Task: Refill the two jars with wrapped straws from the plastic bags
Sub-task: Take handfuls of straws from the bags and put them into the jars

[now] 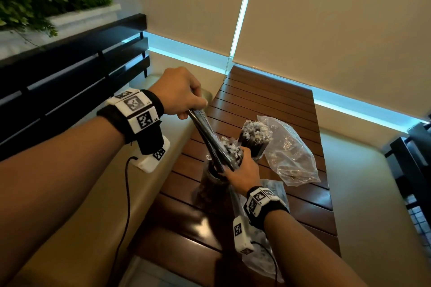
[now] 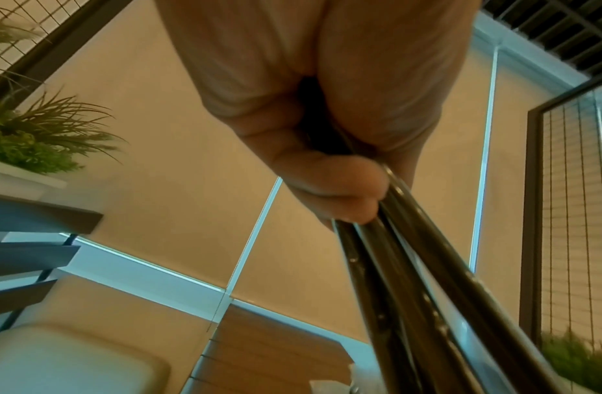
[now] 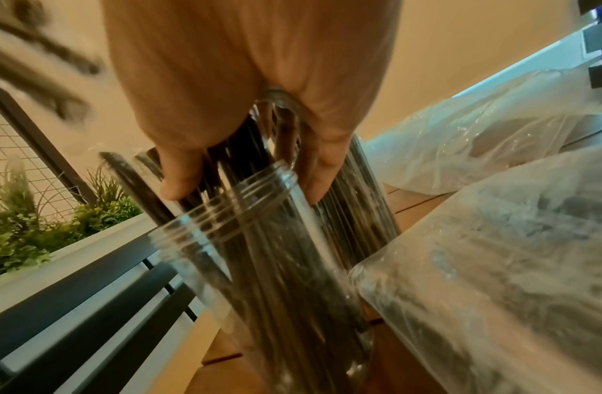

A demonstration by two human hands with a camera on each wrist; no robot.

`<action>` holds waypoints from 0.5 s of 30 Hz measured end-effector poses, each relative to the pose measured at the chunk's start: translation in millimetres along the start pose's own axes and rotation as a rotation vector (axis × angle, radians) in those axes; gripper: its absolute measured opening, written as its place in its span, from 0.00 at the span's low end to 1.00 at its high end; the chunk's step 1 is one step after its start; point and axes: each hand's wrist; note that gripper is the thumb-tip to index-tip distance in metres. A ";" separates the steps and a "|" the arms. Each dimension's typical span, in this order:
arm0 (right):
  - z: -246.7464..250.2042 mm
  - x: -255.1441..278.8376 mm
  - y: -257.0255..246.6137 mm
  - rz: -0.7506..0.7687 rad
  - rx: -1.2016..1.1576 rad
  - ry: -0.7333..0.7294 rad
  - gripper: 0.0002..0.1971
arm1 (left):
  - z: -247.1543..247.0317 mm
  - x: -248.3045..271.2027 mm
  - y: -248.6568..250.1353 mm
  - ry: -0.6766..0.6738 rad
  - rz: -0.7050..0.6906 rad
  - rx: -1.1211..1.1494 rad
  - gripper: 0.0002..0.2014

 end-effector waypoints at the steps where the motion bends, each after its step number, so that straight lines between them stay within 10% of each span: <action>1: 2.8 0.0 -0.5 0.009 0.006 -0.016 0.35 | -4.6 -0.2 -1.7 -0.015 -0.005 -0.025 0.09; 15: 33.2 7.5 -10.1 0.015 -0.068 -0.479 0.58 | -54.2 -18.0 14.7 -0.076 -0.152 -0.261 0.20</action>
Point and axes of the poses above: each hand's wrist, its own x-axis away from the middle knuckle, its own z-axis out of the back of the hand, y = z × x, and after that the axes turned 1 degree about z, right-handed
